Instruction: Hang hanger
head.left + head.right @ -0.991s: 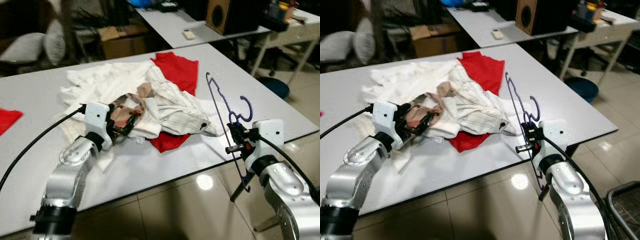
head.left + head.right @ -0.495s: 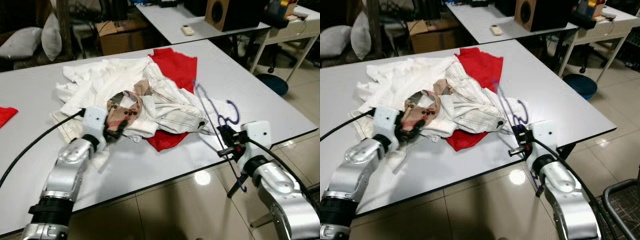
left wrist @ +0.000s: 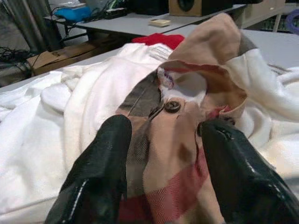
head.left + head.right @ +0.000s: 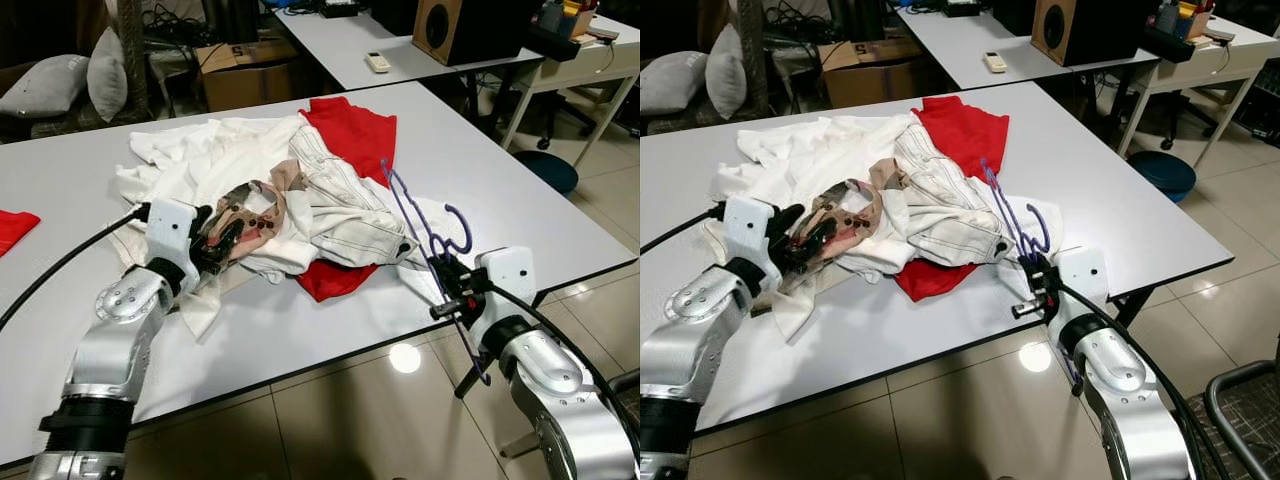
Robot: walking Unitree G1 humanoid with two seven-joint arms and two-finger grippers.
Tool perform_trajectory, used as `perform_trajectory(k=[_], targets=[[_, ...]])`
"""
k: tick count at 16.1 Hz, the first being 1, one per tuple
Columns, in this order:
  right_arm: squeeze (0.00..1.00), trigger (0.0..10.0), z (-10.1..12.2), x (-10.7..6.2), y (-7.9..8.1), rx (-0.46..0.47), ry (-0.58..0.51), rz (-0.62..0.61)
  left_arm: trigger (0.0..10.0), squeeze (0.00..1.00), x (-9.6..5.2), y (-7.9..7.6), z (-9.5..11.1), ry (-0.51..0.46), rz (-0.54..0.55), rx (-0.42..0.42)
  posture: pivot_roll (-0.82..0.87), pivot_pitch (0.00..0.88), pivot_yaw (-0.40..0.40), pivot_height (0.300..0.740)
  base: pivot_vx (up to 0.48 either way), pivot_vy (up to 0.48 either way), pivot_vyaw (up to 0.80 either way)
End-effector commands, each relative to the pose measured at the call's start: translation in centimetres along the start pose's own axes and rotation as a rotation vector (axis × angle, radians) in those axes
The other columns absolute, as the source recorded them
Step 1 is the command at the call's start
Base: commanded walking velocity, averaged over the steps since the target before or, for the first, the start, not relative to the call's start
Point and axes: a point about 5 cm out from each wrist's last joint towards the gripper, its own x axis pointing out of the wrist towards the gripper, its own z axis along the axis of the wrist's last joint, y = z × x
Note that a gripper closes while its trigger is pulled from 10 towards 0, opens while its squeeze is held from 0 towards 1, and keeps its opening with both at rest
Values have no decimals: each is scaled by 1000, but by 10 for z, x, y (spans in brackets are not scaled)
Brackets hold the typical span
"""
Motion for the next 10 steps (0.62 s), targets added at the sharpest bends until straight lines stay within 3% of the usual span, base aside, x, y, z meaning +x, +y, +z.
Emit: perform_trajectory(k=[1,4,10], targets=[[0,10000,-6,0,4,8,22,13,0,0,-3,5,-1,19,8,20,32,0,36,740,0,0,0],[0,10000,-7,2,7,5,18,25,0,0,-1,6,-10,74,21,43,33,0,43,740,0,0,0],[0,10000,-7,1,7,4,10,16,0,0,8,-1,-11,96,-35,60,30,0,53,740,0,0,0]])
